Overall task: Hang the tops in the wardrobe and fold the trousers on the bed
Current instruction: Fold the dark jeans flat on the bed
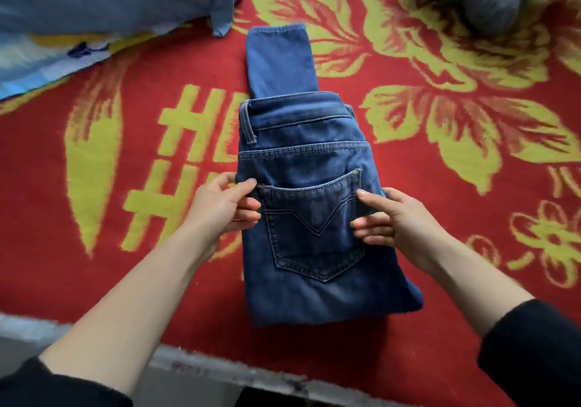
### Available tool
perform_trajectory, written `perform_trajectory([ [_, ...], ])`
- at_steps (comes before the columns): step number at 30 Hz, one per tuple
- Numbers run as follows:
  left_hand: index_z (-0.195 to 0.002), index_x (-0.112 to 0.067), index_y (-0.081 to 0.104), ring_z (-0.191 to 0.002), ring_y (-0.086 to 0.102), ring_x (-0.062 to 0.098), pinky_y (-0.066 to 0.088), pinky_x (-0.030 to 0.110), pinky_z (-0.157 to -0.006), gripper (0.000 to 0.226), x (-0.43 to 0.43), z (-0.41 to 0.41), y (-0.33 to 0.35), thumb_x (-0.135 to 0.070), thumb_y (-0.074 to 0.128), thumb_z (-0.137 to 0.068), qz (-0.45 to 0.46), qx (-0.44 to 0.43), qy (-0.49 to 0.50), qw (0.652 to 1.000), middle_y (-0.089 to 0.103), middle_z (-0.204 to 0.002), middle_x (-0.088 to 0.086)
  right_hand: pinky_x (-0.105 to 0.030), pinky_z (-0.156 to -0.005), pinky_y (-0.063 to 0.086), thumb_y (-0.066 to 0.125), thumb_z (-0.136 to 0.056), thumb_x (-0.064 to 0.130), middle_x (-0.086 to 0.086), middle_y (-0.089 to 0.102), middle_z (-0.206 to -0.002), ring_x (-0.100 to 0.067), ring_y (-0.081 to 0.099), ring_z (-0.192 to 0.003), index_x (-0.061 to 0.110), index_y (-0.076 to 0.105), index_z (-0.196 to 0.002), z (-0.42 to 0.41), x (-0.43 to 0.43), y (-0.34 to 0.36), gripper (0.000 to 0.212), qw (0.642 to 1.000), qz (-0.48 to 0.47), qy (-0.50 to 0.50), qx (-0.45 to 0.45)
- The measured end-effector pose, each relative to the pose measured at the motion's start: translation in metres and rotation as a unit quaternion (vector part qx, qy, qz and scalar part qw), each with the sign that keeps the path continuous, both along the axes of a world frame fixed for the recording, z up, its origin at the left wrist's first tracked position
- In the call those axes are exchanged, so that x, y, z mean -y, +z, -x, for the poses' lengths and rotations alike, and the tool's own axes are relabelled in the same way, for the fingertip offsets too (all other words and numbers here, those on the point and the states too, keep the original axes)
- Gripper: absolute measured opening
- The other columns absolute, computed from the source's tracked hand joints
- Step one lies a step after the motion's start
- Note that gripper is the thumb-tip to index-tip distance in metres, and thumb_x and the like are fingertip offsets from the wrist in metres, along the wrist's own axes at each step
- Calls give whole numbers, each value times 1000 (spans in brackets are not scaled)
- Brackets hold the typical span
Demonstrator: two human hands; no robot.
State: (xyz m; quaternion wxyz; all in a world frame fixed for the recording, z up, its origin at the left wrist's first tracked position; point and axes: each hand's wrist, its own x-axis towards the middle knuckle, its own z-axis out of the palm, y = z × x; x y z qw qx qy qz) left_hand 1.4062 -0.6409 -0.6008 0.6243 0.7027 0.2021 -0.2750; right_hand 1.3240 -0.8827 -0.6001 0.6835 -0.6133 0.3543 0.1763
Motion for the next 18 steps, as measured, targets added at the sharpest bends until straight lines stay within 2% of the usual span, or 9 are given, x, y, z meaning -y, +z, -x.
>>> perform_trajectory([
  [3,-102,-19,52,-33,46,6,48,17,-43,12,5,-60,-4,-23,60,-93,1,31,-9,999,52,-49,-4,-27,-56,53,67,-86,32,-14,72,-70,-22,68,-56,19,53,-101,-59,4,4,24,1000,18,-7,16],
  [6,-96,-22,54,-34,41,7,46,17,-43,5,14,-118,-9,-20,58,-94,-3,62,-13,998,46,-55,-1,-28,-59,54,66,-87,31,-13,72,-68,-22,69,-56,23,44,-110,-118,9,5,32,999,34,-11,29],
  [11,-84,-25,52,-36,41,6,46,18,-46,13,28,-199,-16,-20,55,-95,-6,111,-35,993,46,-62,0,-28,-57,54,64,-90,31,-11,70,-64,-20,68,-54,27,36,-108,-196,14,2,34,997,64,-5,42],
  [13,-84,-25,52,-40,42,6,48,21,-51,14,33,-225,-17,-20,54,-96,-11,132,-39,990,48,-64,-1,-29,-60,54,63,-91,32,-12,70,-68,-20,67,-55,27,39,-98,-221,15,-2,26,996,78,0,46],
  [14,-85,-25,51,-44,44,6,48,21,-53,13,35,-238,-18,-19,53,-96,-12,138,-37,990,50,-65,-1,-28,-60,53,63,-91,32,-14,69,-71,-20,66,-57,27,40,-93,-232,16,-5,23,995,83,1,48],
  [16,-95,-24,51,-54,48,7,49,21,-56,6,40,-257,-19,-18,51,-97,-11,137,-32,990,53,-71,-1,-26,-57,53,62,-92,32,-15,69,-76,-22,66,-62,25,44,-98,-251,17,-12,20,994,93,-4,61],
  [18,-117,-26,48,-69,56,9,50,24,-65,23,45,-269,-25,-17,50,-96,13,123,-30,992,59,-84,-1,-26,-58,53,63,-91,29,-13,70,-83,-23,67,-71,22,46,-113,-264,17,-24,29,991,110,-6,72],
])
